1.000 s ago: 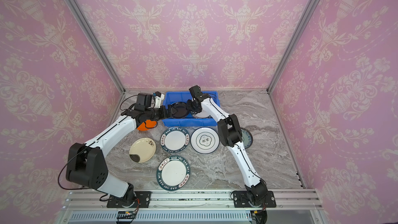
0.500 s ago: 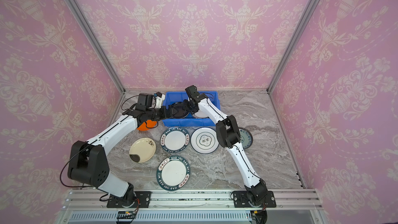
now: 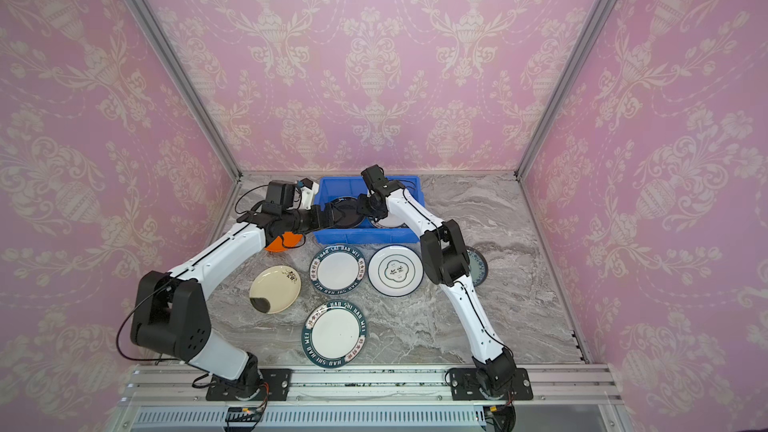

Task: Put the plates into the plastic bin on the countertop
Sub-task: 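Open both grippers and withdraw them from the bin toward the blue-floral plate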

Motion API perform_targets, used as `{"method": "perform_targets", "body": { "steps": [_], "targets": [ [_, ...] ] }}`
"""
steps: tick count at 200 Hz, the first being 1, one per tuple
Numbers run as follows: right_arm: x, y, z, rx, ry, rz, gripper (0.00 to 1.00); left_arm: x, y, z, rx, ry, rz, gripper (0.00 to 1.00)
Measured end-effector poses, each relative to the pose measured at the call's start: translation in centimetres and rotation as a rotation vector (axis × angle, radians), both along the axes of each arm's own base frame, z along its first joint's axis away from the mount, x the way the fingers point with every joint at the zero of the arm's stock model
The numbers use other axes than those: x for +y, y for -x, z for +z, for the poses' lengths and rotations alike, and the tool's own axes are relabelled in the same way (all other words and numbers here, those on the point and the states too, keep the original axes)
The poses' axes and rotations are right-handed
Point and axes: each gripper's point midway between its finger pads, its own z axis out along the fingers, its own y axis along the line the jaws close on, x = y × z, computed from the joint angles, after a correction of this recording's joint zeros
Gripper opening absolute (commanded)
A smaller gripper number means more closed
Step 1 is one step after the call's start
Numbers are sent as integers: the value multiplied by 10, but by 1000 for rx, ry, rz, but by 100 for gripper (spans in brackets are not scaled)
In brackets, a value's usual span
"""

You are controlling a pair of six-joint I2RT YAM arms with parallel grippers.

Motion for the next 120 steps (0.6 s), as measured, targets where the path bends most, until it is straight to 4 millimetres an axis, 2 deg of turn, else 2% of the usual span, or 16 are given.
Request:
{"method": "perform_targets", "body": {
  "steps": [17,38,54,67,80,92,120],
  "targets": [
    [-17,4,30,-38,-16,-12,56,-4,2,-1,0,-3,-9,99],
    [-47,12,86,-124,-82,-41,55,-18,7,0,-10,-10,-37,99],
    [-79,24,126,-204,-147,-80,56,-38,13,6,-27,-19,-76,99],
    [-109,39,147,-254,-181,-123,55,-61,16,14,-53,-17,-122,99],
    [-139,56,153,-284,-203,-182,55,-86,19,21,-76,-11,-172,97],
    [-159,73,149,-289,-214,-224,55,-107,22,24,-89,-8,-212,94],
    [-190,120,111,-229,-215,-294,54,-151,33,19,-90,-7,-302,85]
  ]
}}
